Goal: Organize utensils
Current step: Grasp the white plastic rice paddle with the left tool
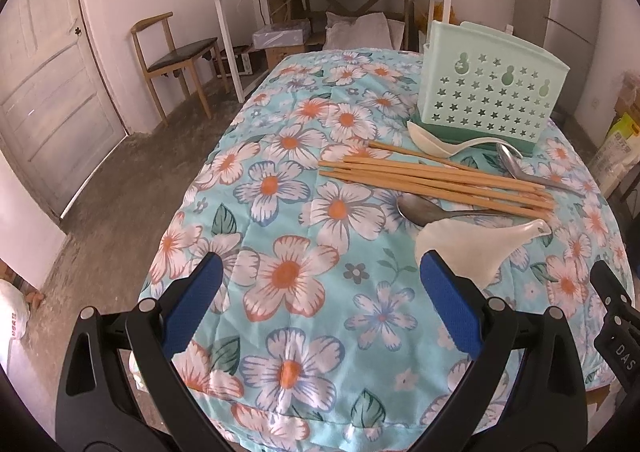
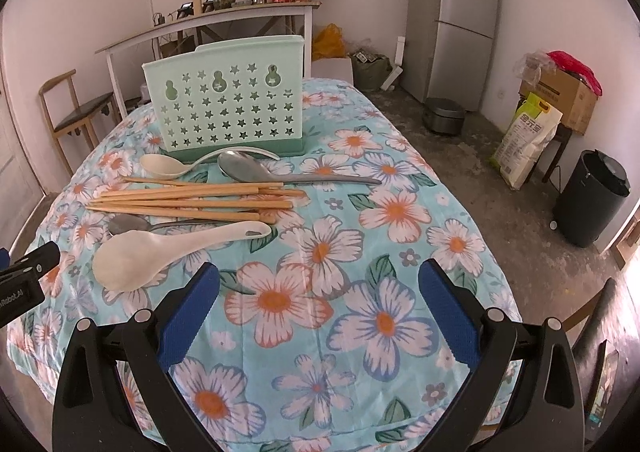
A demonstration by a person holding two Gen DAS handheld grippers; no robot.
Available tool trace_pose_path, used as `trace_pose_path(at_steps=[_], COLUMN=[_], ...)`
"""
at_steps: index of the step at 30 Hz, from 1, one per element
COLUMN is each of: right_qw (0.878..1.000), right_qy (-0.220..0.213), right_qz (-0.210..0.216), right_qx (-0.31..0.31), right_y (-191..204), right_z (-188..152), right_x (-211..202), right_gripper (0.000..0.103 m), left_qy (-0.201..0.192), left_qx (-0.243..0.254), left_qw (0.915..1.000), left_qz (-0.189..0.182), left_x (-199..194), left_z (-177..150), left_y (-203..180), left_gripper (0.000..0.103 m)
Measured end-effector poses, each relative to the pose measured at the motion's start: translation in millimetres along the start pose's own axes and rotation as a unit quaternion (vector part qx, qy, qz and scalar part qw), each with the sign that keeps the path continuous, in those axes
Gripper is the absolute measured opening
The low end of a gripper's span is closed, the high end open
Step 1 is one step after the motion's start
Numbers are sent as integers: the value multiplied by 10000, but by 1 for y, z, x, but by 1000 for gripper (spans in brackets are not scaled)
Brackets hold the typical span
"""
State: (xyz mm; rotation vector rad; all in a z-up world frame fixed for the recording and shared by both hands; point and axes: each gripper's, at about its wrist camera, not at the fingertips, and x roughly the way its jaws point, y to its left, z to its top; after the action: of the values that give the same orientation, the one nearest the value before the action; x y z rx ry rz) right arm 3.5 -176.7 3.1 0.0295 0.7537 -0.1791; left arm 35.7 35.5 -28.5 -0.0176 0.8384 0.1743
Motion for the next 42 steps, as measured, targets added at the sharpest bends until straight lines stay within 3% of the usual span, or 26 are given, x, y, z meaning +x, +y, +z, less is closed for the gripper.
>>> trace_pose_path(at_steps=[5,11,14,20,22,25,31,35,42], right_qw=[9996,9981,9970,9958,9958,9954,9952,9950,9950], right_qy=[142,383,465,145,94,57,-22,-52,-42], right_qz=[40,259,449,887,888,943,971,986,988], right_qx=[-229,-418,-414,-184,-195,-164,-134,-123,-126], right_y=[9,17,16,5,5,3,2,1,1], right_z=[-4,-15,-20,-28,-30,-30,-31,-32,-33], right_x=[16,40,53,57,56,57,56,56,55], right_gripper=[97,97,97,97,97,97,97,97,97], left_qy=[151,46,-145,-189,-137,113,618,752,786], left_qx=[44,50,66,-56,-135,-295,-786,-1112,-1392], left_qw=[9996,9948,9898,9745,9683,9578,9457,9346,9291], left_qz=[-238,-1020,-1415,-2236,-2492,-2856,-3092,-3295,-3334], left_x=[15,24,23,24,26,35,57,69,81], left_z=[-3,-10,-12,-14,-13,-11,-16,-17,-19], left_y=[-1,1,0,-4,-6,-10,-7,-3,-2], left_gripper=[96,96,96,93,78,66,40,33,13])
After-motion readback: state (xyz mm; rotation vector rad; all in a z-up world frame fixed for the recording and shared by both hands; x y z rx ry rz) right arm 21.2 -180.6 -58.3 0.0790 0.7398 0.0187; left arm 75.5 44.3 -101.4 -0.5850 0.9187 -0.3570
